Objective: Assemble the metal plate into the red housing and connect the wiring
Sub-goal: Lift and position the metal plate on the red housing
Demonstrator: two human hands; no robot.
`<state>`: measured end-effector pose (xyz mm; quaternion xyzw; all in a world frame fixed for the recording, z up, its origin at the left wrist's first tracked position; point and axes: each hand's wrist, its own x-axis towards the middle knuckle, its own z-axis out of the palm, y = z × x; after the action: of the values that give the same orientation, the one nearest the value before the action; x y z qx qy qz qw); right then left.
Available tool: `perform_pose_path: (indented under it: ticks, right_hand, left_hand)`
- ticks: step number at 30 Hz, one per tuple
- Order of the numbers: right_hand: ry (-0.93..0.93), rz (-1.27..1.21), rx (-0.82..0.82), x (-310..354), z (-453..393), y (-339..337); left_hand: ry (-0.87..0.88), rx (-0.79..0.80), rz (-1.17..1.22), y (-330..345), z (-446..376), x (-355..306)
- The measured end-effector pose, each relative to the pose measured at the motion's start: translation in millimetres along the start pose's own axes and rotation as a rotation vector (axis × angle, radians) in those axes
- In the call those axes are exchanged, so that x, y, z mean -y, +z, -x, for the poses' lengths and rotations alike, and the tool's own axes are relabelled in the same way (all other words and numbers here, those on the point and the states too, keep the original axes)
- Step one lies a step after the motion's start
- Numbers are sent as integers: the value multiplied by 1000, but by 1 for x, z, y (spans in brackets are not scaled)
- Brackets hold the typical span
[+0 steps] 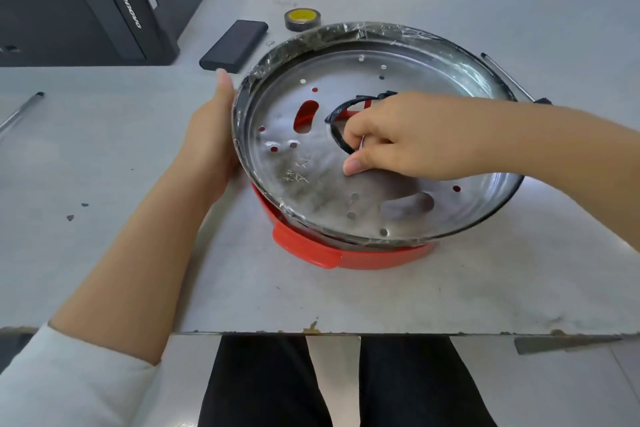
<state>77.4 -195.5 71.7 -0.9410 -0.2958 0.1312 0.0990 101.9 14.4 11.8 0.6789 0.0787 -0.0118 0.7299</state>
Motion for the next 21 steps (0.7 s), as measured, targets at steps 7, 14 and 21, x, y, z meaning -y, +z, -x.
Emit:
perform_pose_path:
  ticks: [7, 14, 21]
  right_hand:
    - [-13, -35, -30, -15, 2, 1]
    - [-61, -67, -23, -17, 4, 8]
    - [-57, -106, 1, -19, 10, 8]
  left_hand:
    - [-83, 224, 136, 2, 4, -8]
    - [-70, 322, 112, 9, 3, -4]
    - [-56, 355, 115, 10, 0, -3]
